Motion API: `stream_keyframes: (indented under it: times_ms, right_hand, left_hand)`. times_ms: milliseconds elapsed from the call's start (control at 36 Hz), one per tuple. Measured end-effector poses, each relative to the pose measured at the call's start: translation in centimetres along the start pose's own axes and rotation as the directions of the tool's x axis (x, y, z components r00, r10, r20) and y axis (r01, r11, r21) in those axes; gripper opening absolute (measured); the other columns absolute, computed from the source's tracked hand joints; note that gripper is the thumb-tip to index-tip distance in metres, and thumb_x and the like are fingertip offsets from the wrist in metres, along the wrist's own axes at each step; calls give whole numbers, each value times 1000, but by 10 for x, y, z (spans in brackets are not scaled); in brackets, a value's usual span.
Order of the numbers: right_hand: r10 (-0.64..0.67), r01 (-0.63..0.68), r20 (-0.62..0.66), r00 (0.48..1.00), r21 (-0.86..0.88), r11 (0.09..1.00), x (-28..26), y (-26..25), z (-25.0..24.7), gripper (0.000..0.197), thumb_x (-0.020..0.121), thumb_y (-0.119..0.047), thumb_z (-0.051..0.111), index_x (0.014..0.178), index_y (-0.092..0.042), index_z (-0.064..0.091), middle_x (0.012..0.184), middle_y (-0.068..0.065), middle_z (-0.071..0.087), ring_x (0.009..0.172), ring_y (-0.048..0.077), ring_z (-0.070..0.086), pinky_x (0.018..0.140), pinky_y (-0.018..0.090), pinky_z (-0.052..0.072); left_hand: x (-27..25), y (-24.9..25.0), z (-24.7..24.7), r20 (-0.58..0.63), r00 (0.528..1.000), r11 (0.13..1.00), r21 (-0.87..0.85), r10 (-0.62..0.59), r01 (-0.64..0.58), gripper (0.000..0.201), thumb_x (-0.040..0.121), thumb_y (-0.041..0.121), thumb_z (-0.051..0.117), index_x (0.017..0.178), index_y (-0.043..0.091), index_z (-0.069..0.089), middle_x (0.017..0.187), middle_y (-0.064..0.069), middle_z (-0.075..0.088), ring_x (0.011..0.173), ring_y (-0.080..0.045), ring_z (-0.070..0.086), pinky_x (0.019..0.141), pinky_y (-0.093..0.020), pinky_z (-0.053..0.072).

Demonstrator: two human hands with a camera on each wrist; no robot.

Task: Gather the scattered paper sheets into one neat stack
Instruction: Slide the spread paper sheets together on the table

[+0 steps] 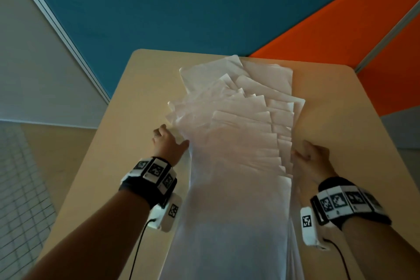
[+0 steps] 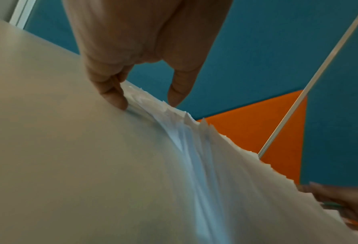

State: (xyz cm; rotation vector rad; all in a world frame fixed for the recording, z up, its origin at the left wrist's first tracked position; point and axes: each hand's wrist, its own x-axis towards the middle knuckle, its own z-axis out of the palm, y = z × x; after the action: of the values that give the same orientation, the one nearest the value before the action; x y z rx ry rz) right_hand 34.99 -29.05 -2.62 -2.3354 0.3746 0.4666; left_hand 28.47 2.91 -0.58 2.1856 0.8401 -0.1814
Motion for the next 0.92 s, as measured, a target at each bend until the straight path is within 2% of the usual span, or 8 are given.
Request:
stream_keyframes:
  times_ms: [167, 333, 389, 555, 611, 667, 750, 917]
  right_hand:
    - [-92, 89, 53, 994, 61, 994, 41, 15, 31, 75, 57, -68, 57, 124, -34, 48, 132, 9, 46, 117, 30, 54, 99, 52, 48]
    - [-36, 33, 47, 998, 61, 998, 21, -22, 16, 45, 82, -42, 59, 119, -17, 54, 125, 9, 45, 109, 30, 54, 98, 38, 45]
    - [-6, 6, 3, 1000, 50, 999, 25, -22, 8, 34, 78, -49, 58, 98, -22, 56, 114, 7, 42, 99, 27, 51, 89, 33, 42]
    - [-39, 37, -31, 999, -53, 998, 48, -32, 3, 31, 88, -37, 55, 94, -7, 46, 109, 13, 36, 95, 27, 44, 83, 29, 34]
    - [-51, 50, -14, 999, -55, 997, 55, -40, 8, 46, 86, -39, 56, 112, -1, 50, 121, 17, 44, 106, 32, 48, 87, 31, 38]
    - [-50, 51, 7, 999, -46, 998, 57, -48, 13, 65, 86, -40, 56, 138, -7, 35, 139, 19, 36, 126, 36, 40, 102, 39, 37]
    - [-106, 108, 39, 994, -70, 992, 59, -56, 17, 75, 86, -41, 55, 146, -13, 19, 151, 16, 22, 139, 33, 25, 114, 42, 26]
    - [-79, 78, -30, 996, -59, 995, 77, -49, 1, 38, 86, -37, 56, 112, -9, 54, 128, 18, 39, 113, 31, 45, 95, 35, 38]
  left_hand:
    - [18, 23, 9, 33, 999, 998, -59, -11, 13, 73, 82, 21, 66, 137, -8, 27, 141, -28, 33, 133, -37, 32, 111, -41, 28]
    - [36, 26, 7, 36, 997, 996, -48, -74, 75, 71, 83, 29, 64, 134, -9, 34, 139, -27, 36, 130, -37, 35, 108, -41, 30]
    - [41, 25, 4, 4, 993, 993, -26, -115, 116, 72, 84, 31, 61, 135, -11, 30, 142, -28, 32, 133, -37, 30, 110, -41, 27]
    - [48, 41, 9, 18, 994, 992, -67, -105, 106, 72, 85, 23, 62, 137, -9, 25, 142, -29, 32, 133, -39, 33, 109, -43, 30]
    - [52, 50, 13, 41, 995, 993, -74, -93, 96, 73, 86, 24, 62, 138, -9, 23, 143, -28, 31, 133, -39, 34, 110, -43, 30]
    - [57, 58, 18, 59, 995, 994, -74, -77, 81, 72, 86, 25, 61, 138, -9, 25, 143, -28, 31, 132, -39, 35, 109, -43, 30]
    - [63, 67, 23, 96, 995, 998, -51, -24, 29, 67, 85, 29, 61, 135, -6, 33, 138, -26, 40, 127, -39, 42, 106, -44, 36]
    - [74, 66, 23, -33, 996, 996, -44, -83, 81, 82, 84, 33, 63, 141, -5, 18, 147, -26, 24, 136, -40, 25, 113, -45, 23]
